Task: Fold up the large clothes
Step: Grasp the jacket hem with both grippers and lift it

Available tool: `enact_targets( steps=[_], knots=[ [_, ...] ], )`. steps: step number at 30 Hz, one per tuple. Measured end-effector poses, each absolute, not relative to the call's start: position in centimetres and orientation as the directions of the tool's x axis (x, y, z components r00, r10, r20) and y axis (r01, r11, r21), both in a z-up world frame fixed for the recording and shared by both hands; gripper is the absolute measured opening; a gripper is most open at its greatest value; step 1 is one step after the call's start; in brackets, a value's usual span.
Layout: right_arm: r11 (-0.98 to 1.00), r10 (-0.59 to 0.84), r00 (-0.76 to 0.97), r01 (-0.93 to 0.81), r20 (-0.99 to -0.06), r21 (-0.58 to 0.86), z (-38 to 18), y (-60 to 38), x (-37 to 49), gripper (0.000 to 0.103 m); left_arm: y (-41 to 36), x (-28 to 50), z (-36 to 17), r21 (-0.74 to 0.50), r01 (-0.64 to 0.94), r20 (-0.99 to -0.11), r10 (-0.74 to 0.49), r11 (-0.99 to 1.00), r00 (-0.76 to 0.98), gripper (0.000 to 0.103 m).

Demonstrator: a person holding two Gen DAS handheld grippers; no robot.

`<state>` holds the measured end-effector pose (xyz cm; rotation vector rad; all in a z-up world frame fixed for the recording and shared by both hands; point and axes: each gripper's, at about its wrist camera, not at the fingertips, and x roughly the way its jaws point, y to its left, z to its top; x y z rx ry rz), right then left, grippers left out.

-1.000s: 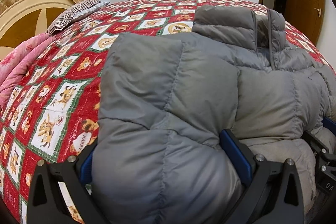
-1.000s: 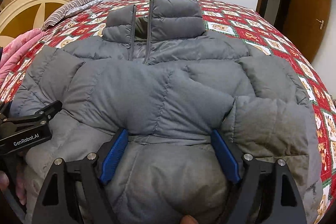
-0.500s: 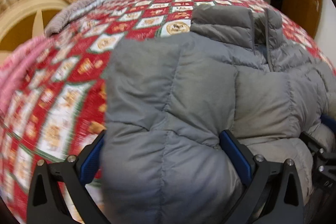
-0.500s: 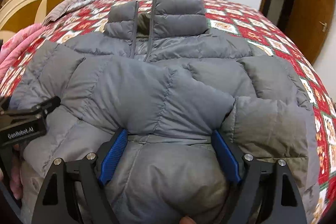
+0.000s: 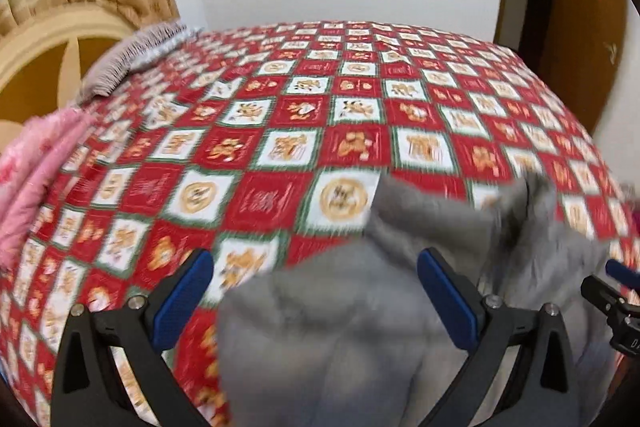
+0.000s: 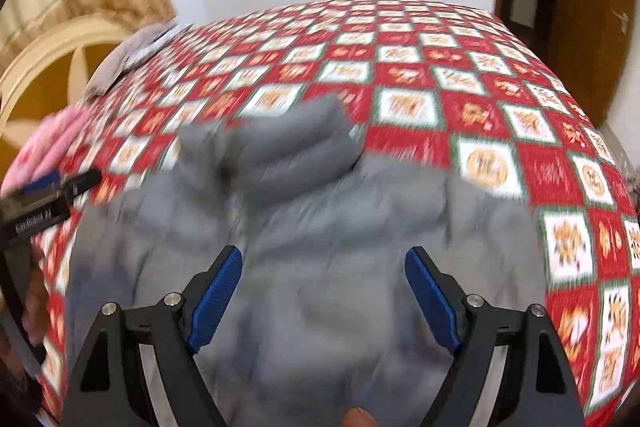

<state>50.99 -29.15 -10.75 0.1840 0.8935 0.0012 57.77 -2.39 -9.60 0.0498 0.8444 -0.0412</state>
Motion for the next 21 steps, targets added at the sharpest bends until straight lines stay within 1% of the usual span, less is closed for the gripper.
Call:
enact_targets(
  steps=[3,6,8,10,14,15,16,17,18,19,20,21],
  knots=[
    [0.967,0.092,0.635,0.125,-0.767,0.22,-9.7,-31.0,54.6,0.087,-2.7,61.5,-9.7,-0.03,0.022,-0.773,-0.037,0.999,0.633,0.103],
    [0.963,0.088,0.63,0.144,-0.771,0.228,-9.3,-31.5,57.7,0.09,-3.7,64.3,-10.4,-0.073,0.018,-0.799,-0.07,0.997,0.597,0.103],
    [0.959,0.106,0.609,0.147,-0.786,0.243,-9.5,-31.6,59.5,0.091,-4.8,65.6,-11.2,-0.063,0.016,-0.816,-0.06,0.998,0.575,0.103],
    [0.958,0.106,0.595,0.153,-0.797,0.242,-9.9,-31.5,60.7,0.091,-5.9,66.2,-12.2,-0.044,0.046,-0.827,-0.062,0.998,0.559,0.103],
    [0.972,0.086,0.547,0.138,-0.833,0.191,-11.5,-30.8,62.5,0.091,-7.1,66.0,-13.7,0.019,0.092,-0.831,-0.035,0.996,0.555,0.103],
    [0.975,0.086,0.535,0.129,-0.84,0.182,-11.9,-30.7,62.6,0.091,-7.0,65.6,-13.9,0.019,0.104,-0.829,-0.042,0.994,0.558,0.102],
    [0.977,0.086,0.526,0.12,-0.846,0.174,-12.2,-30.7,62.5,0.091,-6.9,65.2,-13.9,0.012,0.117,-0.829,-0.055,0.993,0.556,0.098],
    [0.98,0.077,0.52,0.117,-0.851,0.16,-12.4,-30.7,62.4,0.088,-6.9,65.1,-13.9,0.003,0.127,-0.831,-0.068,0.992,0.553,0.095],
    [0.981,0.076,0.516,0.113,-0.853,0.155,-12.6,-30.8,62.2,0.083,-6.8,64.8,-13.9,-0.007,0.143,-0.831,-0.085,0.99,0.55,0.087],
    [0.983,0.084,0.506,0.097,-0.858,0.154,-12.8,-30.8,61.8,0.067,-6.6,64.2,-13.7,-0.02,0.163,-0.828,-0.108,0.986,0.55,0.079],
    [0.985,0.084,0.501,0.091,-0.861,0.149,-12.9,-30.8,61.5,0.052,-6.6,63.8,-13.6,-0.023,0.177,-0.825,-0.118,0.984,0.553,0.074],
    [0.987,0.08,0.498,0.084,-0.863,0.14,-12.9,-30.8,61.0,0.045,-6.5,63.2,-13.4,-0.028,0.201,-0.82,-0.138,0.979,0.555,0.057]
  ],
)
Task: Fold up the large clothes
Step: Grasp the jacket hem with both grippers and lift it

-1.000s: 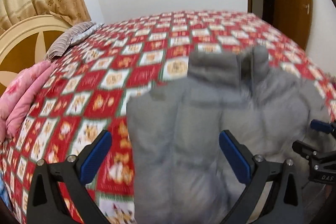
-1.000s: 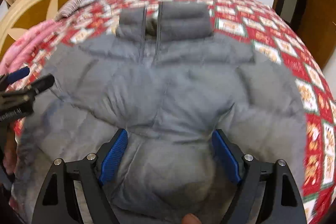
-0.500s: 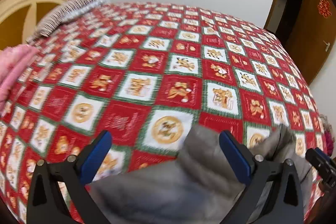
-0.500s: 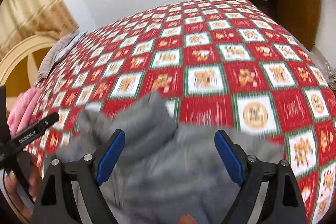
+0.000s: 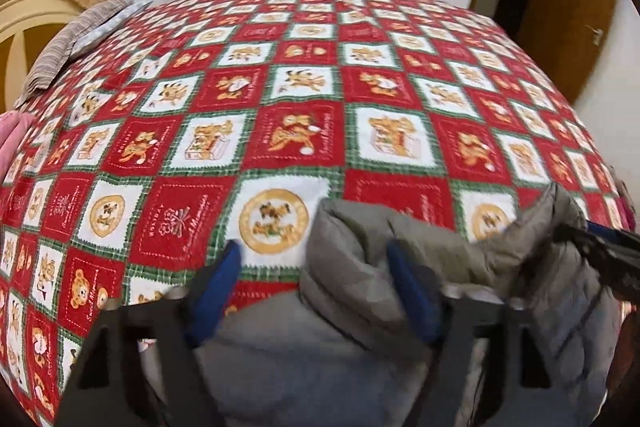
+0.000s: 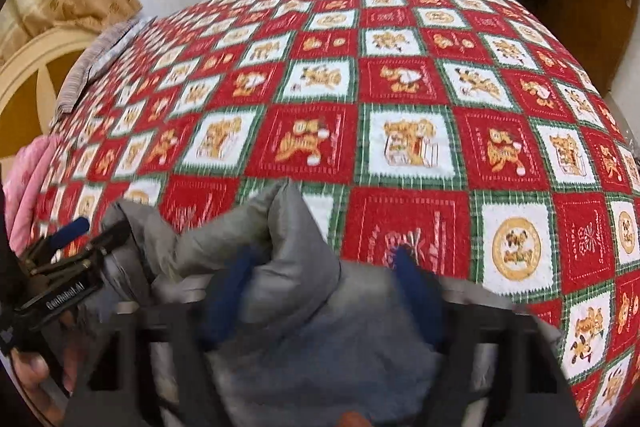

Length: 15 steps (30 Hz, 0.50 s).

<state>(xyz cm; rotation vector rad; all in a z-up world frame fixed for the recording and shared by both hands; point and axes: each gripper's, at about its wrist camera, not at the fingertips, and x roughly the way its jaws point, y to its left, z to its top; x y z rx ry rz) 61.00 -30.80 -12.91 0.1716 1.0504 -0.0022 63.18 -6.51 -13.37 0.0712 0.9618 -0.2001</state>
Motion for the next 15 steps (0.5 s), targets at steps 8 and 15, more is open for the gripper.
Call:
enact_targets(
  steps=[8,15],
  knots=[
    [0.996,0.051,0.543,0.038,-0.838,0.085,-11.7,-31.6,56.2,0.008,-5.4,58.5,-12.2,0.042,0.273,-0.772,-0.142,0.961,0.62,0.011],
    [0.998,0.018,0.542,0.046,-0.84,0.052,-13.1,-32.4,53.8,0.004,-4.4,55.8,-15.0,0.064,0.278,-0.789,-0.122,0.959,0.602,0.01]
  ],
)
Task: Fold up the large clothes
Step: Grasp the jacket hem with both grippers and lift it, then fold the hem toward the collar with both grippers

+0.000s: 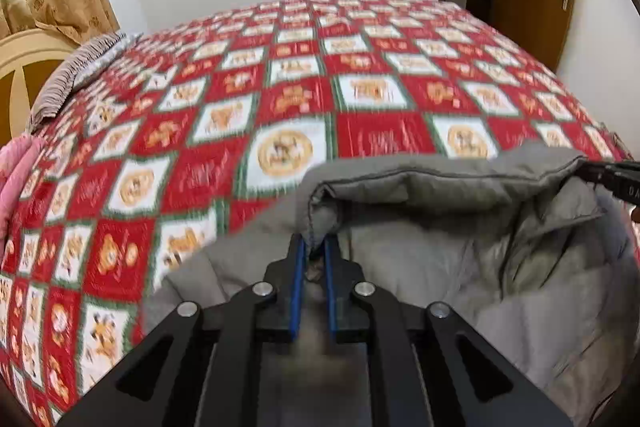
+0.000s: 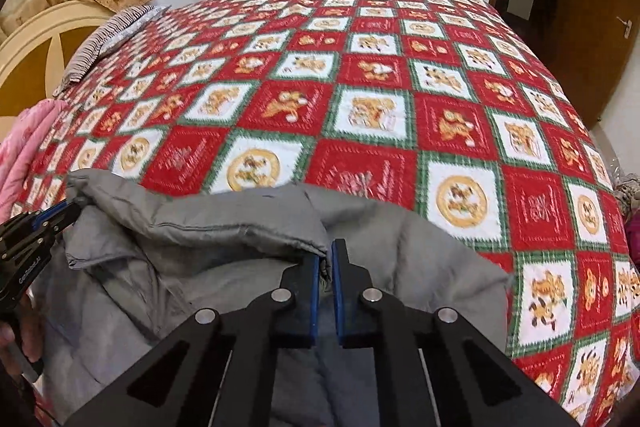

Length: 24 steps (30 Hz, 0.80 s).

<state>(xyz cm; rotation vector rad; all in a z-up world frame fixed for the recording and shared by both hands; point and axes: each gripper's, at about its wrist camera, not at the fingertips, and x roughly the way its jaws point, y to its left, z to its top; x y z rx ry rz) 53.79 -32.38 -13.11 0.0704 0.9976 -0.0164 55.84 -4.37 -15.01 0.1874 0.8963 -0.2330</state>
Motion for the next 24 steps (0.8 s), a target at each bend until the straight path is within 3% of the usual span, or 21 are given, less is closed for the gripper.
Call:
enact_targets(
  steps=[6,8,9,10,14,17,24],
  knots=[
    [0.998,-0.022,0.536,0.055,-0.844,0.009,-15.9,-32.7,52.4,0.004,-4.2,54.6,-15.7,0.09,0.252,-0.783,-0.088,0.964,0.616,0.015],
    [0.998,-0.028,0.544,0.057,-0.839,0.003,-16.3,-32.8,52.2,0.004,-3.8,53.9,-14.8,0.098,0.23,-0.772,-0.072,0.968,0.631,0.04],
    [0.998,-0.03,0.548,0.058,-0.836,0.003,-16.4,-32.8,52.1,0.004,-3.6,53.5,-14.1,0.102,0.22,-0.754,-0.069,0.97,0.653,0.062],
    [0.998,-0.03,0.552,0.059,-0.833,0.004,-16.5,-32.9,52.1,0.004,-3.3,52.8,-13.0,0.107,0.207,-0.72,-0.068,0.972,0.691,0.076],
    [0.998,-0.031,0.563,0.059,-0.826,0.003,-16.8,-32.9,52.1,0.004,-2.6,51.7,-9.8,0.079,0.192,-0.647,-0.097,0.978,0.756,0.079],
    [0.998,-0.031,0.568,0.059,-0.823,0.003,-16.7,-32.9,52.1,0.004,-3.3,52.8,-8.1,0.046,0.161,-0.615,-0.099,0.986,0.783,0.091],
    [0.998,-0.025,0.574,0.062,-0.818,0.013,-16.7,-33.1,51.8,0.004,-7.8,56.4,-12.4,0.133,0.116,-0.687,0.007,0.984,0.727,0.095]
  ],
)
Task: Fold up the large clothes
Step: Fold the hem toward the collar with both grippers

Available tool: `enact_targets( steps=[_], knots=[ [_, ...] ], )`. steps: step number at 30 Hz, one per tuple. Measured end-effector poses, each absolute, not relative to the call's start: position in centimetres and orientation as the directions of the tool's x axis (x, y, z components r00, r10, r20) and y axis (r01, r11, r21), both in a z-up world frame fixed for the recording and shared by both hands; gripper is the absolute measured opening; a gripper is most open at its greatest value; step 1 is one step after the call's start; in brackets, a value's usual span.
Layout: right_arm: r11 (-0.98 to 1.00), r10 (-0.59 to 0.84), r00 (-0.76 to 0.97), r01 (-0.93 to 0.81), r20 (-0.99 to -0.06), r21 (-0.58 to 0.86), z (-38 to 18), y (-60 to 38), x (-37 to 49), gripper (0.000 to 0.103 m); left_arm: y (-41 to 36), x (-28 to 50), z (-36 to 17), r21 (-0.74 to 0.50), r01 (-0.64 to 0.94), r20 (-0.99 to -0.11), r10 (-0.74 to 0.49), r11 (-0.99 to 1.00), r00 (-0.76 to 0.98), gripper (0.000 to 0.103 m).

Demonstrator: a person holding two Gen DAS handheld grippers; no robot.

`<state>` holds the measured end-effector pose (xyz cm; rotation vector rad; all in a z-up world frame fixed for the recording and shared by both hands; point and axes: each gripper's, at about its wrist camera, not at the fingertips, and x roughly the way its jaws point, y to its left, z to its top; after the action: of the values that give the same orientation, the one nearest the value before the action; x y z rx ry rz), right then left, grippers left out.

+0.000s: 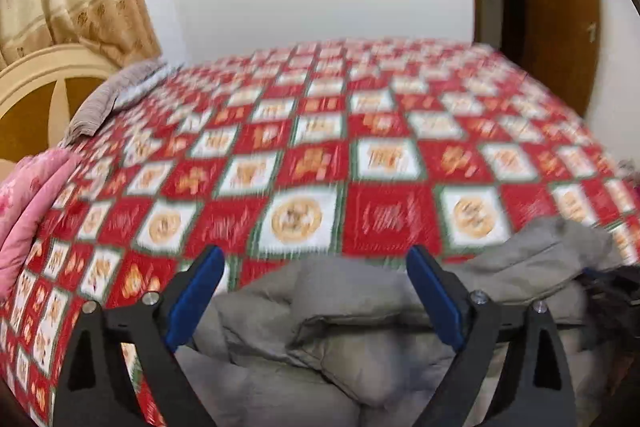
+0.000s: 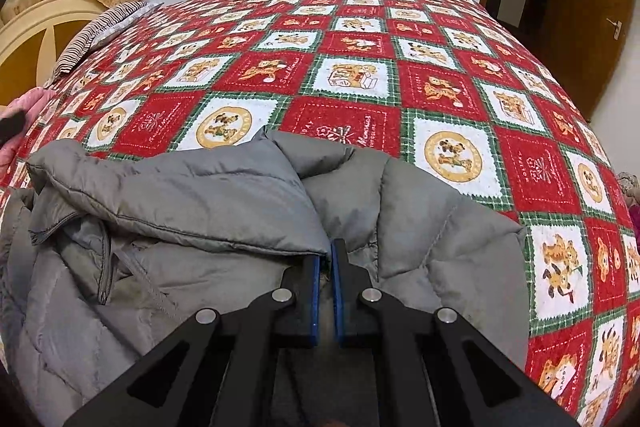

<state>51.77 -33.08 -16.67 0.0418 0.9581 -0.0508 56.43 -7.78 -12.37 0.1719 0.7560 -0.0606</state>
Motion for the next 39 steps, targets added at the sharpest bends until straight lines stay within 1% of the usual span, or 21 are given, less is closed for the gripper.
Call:
enact_targets(
  steps=[3,4,6,7,8,9,10,11,12,14,15,17,20,21,22,23,24,26,28,34,39],
  knots=[
    [0.999,-0.007,0.582,0.043,-0.813,0.022,-16.1,-33.1,51.1,0.004,-7.7,56.3,-15.5,0.155,0.113,-0.731,0.037,0.981,0.681,0.094],
    [0.998,0.015,0.59,0.035,-0.807,0.044,-15.4,-33.3,50.7,0.005,-7.5,56.1,-16.2,0.165,0.116,-0.736,0.044,0.979,0.675,0.095],
    [0.998,0.01,0.609,0.048,-0.793,0.05,-14.0,-33.4,49.8,0.008,-7.2,55.8,-16.3,0.162,0.116,-0.731,0.04,0.98,0.681,0.095],
    [0.997,-0.01,0.626,0.065,-0.78,0.039,-13.0,-33.4,49.3,0.015,-7.1,55.7,-16.1,0.156,0.115,-0.73,0.036,0.981,0.683,0.095],
    [0.996,-0.028,0.654,0.085,-0.756,0.036,-11.7,-33.5,48.8,0.028,-7.3,55.9,-16.0,0.155,0.115,-0.729,0.035,0.981,0.683,0.095],
    [0.994,-0.03,0.69,0.099,-0.723,0.054,-10.3,-33.5,48.2,0.038,-7.4,55.9,-15.8,0.159,0.116,-0.726,0.036,0.98,0.687,0.095],
    [0.992,-0.027,0.712,0.106,-0.701,0.069,-9.5,-33.5,48.0,0.057,-7.6,55.8,-15.5,0.171,0.117,-0.72,0.043,0.978,0.692,0.095],
    [0.989,-0.026,0.742,0.117,-0.669,0.091,-8.4,-33.2,47.8,0.065,-7.8,55.8,-15.3,0.179,0.117,-0.714,0.047,0.977,0.699,0.095],
    [0.989,-0.024,0.76,0.113,-0.649,0.095,-7.6,-32.5,48.0,0.065,-8.0,55.6,-14.7,0.183,0.116,-0.697,0.046,0.976,0.716,0.095],
    [0.995,-0.003,0.762,0.065,-0.648,0.072,-7.2,-30.8,49.2,0.065,-8.3,55.0,-13.2,0.18,0.115,-0.659,0.033,0.977,0.751,0.095],
    [0.997,0.017,0.752,0.036,-0.659,0.067,-7.6,-29.7,50.3,0.065,-8.6,54.7,-12.4,0.171,0.12,-0.642,0.018,0.978,0.766,0.095],
    [0.994,0.055,0.72,0.027,-0.692,0.107,-9.2,-28.7,52.2,0.063,-9.1,54.4,-11.4,0.13,0.149,-0.63,-0.035,0.98,0.776,0.095],
    [0.994,0.052,0.696,0.032,-0.717,0.104,-11.7,-27.9,53.5,0.059,-10.3,54.7,-12.3,0.137,0.189,-0.65,-0.056,0.972,0.758,0.097],
    [0.995,0.04,0.69,0.041,-0.723,0.093,-12.6,-27.8,53.5,0.058,-10.6,54.9,-13.2,0.157,0.192,-0.66,-0.042,0.969,0.75,0.097],
    [0.995,0.029,0.684,0.051,-0.729,0.088,-13.3,-27.8,53.5,0.054,-10.7,55.3,-14.3,0.172,0.187,-0.675,-0.023,0.967,0.737,0.097],
    [0.995,0.027,0.677,0.056,-0.735,0.087,-14.0,-28.0,53.5,0.051,-10.6,55.6,-15.0,0.176,0.18,-0.688,-0.01,0.968,0.726,0.097],
    [0.994,0.028,0.673,0.056,-0.739,0.089,-14.6,-28.1,53.3,0.05,-10.4,55.9,-15.7,0.167,0.171,-0.704,-0.004,0.971,0.71,0.097],
    [0.994,0.031,0.668,0.053,-0.744,0.09,-15.5,-28.4,53.1,0.05,-9.7,56.3,-16.6,0.118,0.16,-0.731,-0.023,0.98,0.682,0.097],
    [0.994,0.04,0.666,0.048,-0.745,0.097,-16.0,-28.6,53.0,0.05,-9.5,56.4,-17.2,0.099,0.153,-0.738,-0.031,0.983,0.674,0.097],
    [0.995,0.034,0.67,0.049,-0.742,0.09,-16.9,-28.4,52.8,0.05,-10.2,56.2,-18.0,0.131,0.148,-0.737,-0.004,0.98,0.676,0.097],
    [0.995,0.031,0.666,0.049,-0.745,0.085,-17.6,-28.4,52.9,0.05,-10.2,56.4,-18.4,0.124,0.146,-0.741,-0.006,0.981,0.672,0.097]
  ],
)
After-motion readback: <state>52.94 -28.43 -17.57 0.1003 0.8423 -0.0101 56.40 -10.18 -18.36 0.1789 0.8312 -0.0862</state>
